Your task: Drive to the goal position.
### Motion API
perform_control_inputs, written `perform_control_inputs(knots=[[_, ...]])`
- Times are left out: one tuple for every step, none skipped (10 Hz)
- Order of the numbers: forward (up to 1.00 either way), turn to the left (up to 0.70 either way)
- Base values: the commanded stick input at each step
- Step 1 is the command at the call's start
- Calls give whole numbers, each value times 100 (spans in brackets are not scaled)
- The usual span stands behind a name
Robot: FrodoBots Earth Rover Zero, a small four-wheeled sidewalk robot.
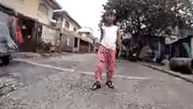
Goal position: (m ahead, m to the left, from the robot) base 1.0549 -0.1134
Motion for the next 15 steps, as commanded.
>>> perform_control_inputs(knots=[[100, 0], [100, 0], [100, 0], [100, 0], [100, 0], [100, 0], [100, 0], [100, 0], [100, 0], [100, 0], [100, 0], [100, 0], [100, 0], [100, 0], [100, 0]])
